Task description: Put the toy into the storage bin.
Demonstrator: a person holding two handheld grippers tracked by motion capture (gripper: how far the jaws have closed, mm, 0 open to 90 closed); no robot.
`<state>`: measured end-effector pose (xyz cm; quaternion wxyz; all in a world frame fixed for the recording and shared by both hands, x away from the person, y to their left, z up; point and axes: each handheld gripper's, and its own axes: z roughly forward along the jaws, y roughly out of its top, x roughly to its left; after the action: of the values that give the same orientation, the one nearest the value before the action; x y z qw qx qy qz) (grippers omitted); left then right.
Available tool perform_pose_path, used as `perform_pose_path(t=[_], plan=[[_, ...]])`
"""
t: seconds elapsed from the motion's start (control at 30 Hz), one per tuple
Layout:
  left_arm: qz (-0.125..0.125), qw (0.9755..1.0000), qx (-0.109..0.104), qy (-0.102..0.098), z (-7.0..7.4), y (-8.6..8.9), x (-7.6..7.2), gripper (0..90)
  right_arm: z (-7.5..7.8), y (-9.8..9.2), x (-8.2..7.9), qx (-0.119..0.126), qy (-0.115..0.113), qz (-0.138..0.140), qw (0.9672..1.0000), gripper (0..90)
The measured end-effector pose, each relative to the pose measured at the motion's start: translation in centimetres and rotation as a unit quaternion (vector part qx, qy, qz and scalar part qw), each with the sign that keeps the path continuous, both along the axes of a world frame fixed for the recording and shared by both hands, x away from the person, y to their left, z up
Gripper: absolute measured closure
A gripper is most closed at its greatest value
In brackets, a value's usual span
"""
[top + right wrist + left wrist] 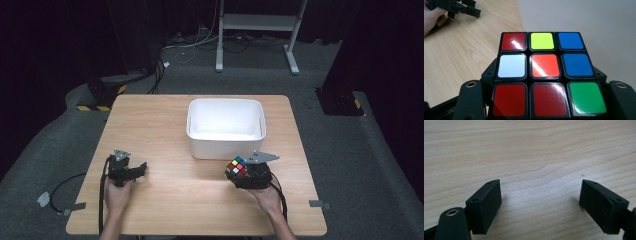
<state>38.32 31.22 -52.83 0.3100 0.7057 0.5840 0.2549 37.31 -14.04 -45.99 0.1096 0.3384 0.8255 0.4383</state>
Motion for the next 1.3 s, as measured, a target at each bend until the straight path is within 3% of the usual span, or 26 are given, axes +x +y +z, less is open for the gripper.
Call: perform_pose_path(t=[0.8, 1.3], plan=[[0.0, 1.0, 0.0, 0.0, 0.0, 0.0, 0.0, 18.1, 1.7, 0.1, 0.2, 0.004, -0.012, 0.007, 0.9999, 33.7], [0.0, 1.0, 0.0, 0.0, 0.0, 0.0, 0.0, 18.1, 3.3, 0.5, 0.3, -0.012, -0.021, 0.02, 0.9995, 33.7]])
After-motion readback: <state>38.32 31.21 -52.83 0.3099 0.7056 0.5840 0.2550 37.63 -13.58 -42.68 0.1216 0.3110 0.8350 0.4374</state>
